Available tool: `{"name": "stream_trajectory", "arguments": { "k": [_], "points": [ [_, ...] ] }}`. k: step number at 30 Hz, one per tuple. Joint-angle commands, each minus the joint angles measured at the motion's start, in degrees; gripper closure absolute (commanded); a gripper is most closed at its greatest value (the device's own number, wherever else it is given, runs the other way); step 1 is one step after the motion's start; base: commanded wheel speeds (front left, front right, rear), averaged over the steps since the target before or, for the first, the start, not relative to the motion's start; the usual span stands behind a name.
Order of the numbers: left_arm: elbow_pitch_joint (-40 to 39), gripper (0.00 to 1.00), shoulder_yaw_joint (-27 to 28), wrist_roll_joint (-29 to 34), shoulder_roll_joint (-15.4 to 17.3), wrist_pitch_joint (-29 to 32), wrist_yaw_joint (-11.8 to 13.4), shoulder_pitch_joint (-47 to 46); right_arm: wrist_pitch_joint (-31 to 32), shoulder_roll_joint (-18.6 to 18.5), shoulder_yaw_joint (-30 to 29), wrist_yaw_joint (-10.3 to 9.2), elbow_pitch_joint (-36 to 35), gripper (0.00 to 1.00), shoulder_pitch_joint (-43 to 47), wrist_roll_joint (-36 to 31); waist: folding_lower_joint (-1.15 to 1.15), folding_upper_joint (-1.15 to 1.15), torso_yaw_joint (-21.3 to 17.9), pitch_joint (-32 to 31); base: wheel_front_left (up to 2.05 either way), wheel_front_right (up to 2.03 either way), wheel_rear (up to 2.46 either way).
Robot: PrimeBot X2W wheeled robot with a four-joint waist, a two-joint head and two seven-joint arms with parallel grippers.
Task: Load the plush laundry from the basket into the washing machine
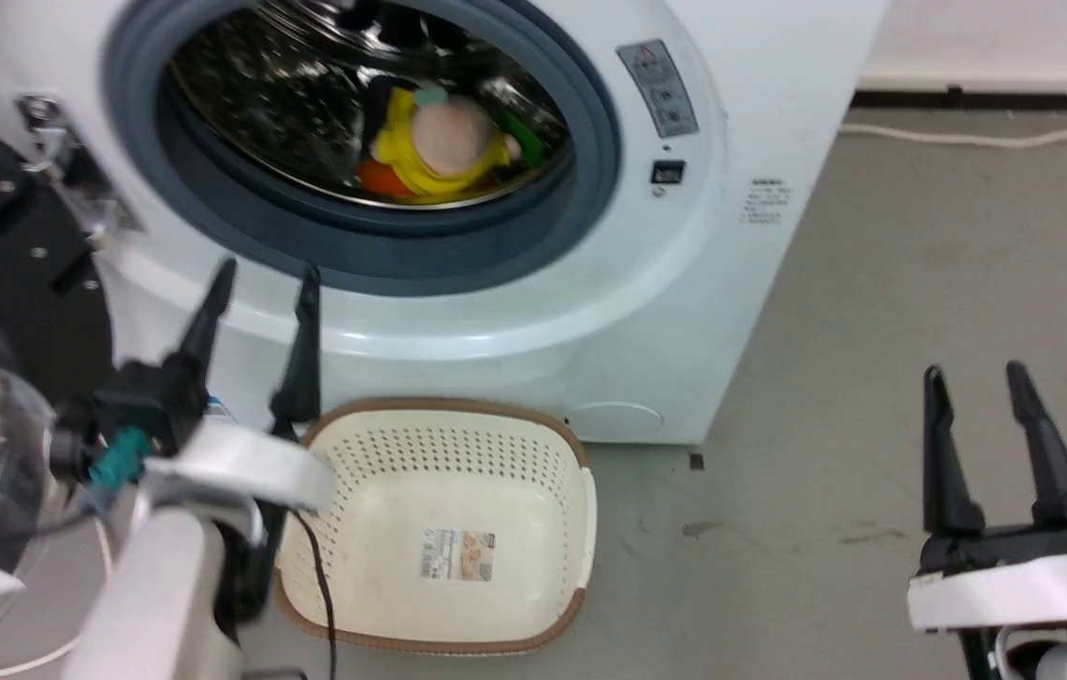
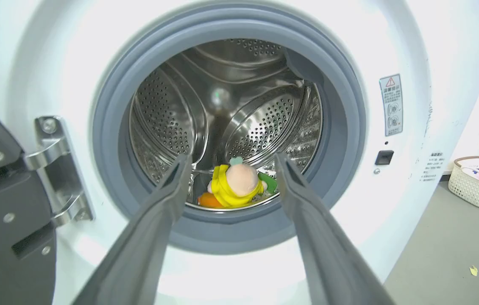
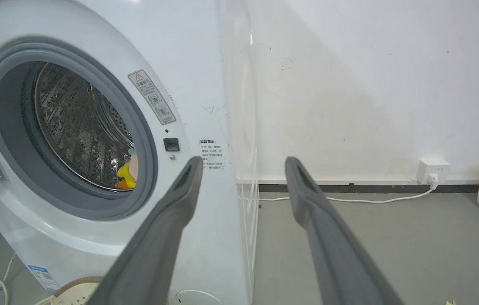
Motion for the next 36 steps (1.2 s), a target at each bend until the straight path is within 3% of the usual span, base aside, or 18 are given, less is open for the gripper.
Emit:
{"name": "stream_trajectory", "arguments": {
  "k": [1, 8, 23, 28, 29, 36],
  "points": [
    [-0.86, 0.0, 0.09, 0.46, -0.5, -0.24, 0.4, 1.66, -0.25, 0.03, 0.16, -0.04, 0.37, 0.0, 0.97, -0.45, 0.02, 0.0, 2.6, -2.82, 0.0, 0.0, 0.0],
    [-3.96, 0.0, -2.39, 3.66, -3.63, -0.24, 3.84, 14.34, -0.25, 0.03, 1.08, -0.04, 1.62, 0.0, 4.31, -0.66, 0.02, 0.0, 3.71, -5.58, 0.0, 0.0, 0.0],
    [-2.9, 0.0, -2.61, 6.48, -5.74, -0.25, 3.68, 21.6, -0.25, 0.03, 4.74, -0.04, 7.12, 0.0, 7.39, 0.45, 0.02, 0.0, 2.38, -7.14, 0.0, 0.0, 0.0],
    [-2.88, 0.0, -1.77, 7.75, -6.28, -0.25, 4.77, 21.86, -0.25, 0.03, 4.85, -0.04, 7.5, 0.0, 7.28, 0.63, 0.02, 0.0, 2.44, -7.04, 0.0, 0.0, 0.0],
    [-2.8, 1.0, -1.93, 7.64, -6.32, 0.0, 4.61, 21.18, 0.0, 0.01, 4.8, 0.0, 7.38, 1.0, 6.82, 0.34, 0.02, 0.0, 2.44, -7.04, 0.0, 0.0, 0.0],
    [-3.04, 1.0, -1.65, 8.09, -6.54, 0.5, 4.46, 21.26, 0.45, 0.02, 4.79, 0.01, 7.22, 1.0, 6.72, 0.07, 0.03, 0.0, 2.41, -7.11, 0.0, 0.0, 0.0]
  ]
}}
